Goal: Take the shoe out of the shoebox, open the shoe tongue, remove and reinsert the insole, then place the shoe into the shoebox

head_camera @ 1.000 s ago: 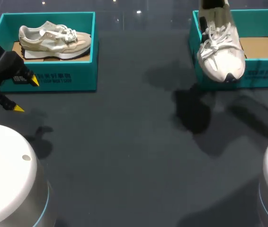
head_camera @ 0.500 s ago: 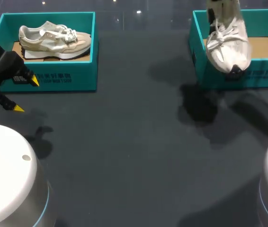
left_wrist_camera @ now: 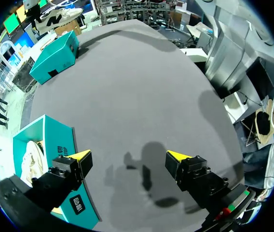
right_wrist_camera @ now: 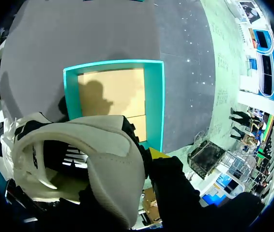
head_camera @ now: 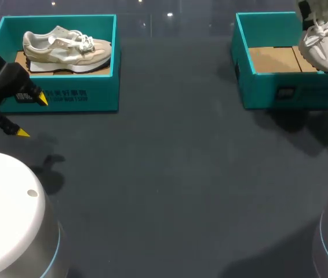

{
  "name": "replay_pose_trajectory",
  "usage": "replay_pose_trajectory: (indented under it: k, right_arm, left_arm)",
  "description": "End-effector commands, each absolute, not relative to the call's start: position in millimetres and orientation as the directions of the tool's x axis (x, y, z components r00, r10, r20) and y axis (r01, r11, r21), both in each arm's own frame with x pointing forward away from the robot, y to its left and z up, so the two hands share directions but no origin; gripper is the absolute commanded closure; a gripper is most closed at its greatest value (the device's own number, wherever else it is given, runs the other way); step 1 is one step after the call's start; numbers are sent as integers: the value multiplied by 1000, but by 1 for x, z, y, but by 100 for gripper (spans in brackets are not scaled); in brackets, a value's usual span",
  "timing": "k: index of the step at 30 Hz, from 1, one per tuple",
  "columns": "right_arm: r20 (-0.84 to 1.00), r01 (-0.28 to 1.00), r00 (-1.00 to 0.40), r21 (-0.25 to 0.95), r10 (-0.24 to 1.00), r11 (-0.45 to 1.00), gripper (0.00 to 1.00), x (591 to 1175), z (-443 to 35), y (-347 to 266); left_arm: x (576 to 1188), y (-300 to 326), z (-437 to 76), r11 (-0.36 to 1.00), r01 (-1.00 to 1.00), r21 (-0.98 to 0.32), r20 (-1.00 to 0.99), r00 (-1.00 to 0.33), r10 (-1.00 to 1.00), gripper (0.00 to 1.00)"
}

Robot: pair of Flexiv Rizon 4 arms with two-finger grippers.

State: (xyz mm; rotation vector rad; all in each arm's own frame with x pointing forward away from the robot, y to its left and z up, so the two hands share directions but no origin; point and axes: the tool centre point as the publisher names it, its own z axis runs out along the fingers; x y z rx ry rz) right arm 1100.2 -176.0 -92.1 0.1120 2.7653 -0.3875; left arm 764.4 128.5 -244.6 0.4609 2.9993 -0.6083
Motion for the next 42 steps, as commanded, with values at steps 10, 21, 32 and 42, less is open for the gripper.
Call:
replay_pose_trajectory:
  k: [10, 21, 32, 42]
  right_arm:
    - [-340, 138, -940, -286, 34, 948, 100, 1116, -99, -203]
    - [-308, 80, -951, -298, -16, 951, 100, 1155, -123, -261]
    - [-341, 430, -879, -258, 335, 865, 100, 1140, -142, -300]
    - [-298, 784, -617, -159, 728, 599, 100, 1084, -160, -319]
  left_arm:
    - [764, 129, -244, 879, 298, -372, -104, -954, 280, 0]
    - [764, 129, -244, 879, 298, -372, -104, -954, 280, 0]
    - [764, 129, -244, 879, 298, -372, -104, -954, 280, 0]
    - [764, 129, -244, 879, 298, -372, -104, -954, 280, 0]
